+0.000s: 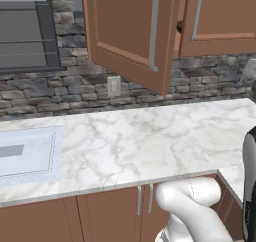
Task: Move the bowls from the cabinet to the plates on the dining table.
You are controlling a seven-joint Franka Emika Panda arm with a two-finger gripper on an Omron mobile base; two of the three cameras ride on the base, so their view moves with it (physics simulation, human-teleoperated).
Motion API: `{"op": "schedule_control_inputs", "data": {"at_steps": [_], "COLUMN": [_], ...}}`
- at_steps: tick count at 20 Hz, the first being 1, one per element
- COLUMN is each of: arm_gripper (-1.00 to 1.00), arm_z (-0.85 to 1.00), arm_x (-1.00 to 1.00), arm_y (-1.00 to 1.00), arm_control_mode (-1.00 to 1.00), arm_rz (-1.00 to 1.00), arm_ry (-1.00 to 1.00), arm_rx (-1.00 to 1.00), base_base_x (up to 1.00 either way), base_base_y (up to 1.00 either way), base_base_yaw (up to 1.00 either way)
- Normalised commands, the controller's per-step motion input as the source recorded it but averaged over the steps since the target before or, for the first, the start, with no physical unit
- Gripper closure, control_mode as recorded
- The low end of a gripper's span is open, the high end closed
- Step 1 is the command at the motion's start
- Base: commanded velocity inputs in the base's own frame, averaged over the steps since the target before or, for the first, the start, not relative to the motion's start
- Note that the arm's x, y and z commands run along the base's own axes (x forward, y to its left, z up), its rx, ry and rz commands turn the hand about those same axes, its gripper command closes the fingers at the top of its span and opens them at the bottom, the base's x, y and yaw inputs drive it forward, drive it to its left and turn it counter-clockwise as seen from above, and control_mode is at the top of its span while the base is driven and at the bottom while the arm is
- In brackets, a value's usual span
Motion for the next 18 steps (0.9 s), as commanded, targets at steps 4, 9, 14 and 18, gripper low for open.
{"op": "schedule_control_inputs", "data": {"at_steps": [4,9,14,18], "arm_gripper": [-1.00,-1.00,-1.00,-1.00], "arm_z": [-0.04,0.00,0.00,0.00], "arm_x": [0.56,0.87,0.88,0.60], "arm_y": [-0.39,-0.08,0.04,0.40], "arm_control_mode": [-1.00,-1.00,-1.00,-1.00], "arm_rz": [0.10,0.13,0.09,0.03], "arm_ry": [0.08,0.11,0.04,0.01], "arm_rx": [0.22,0.27,0.31,0.13], "base_base_x": [0.00,0.00,0.00,0.00], "base_base_y": [0.00,0.00,0.00,0.00], "base_base_yaw": [0.00,0.00,0.00,0.00]}}
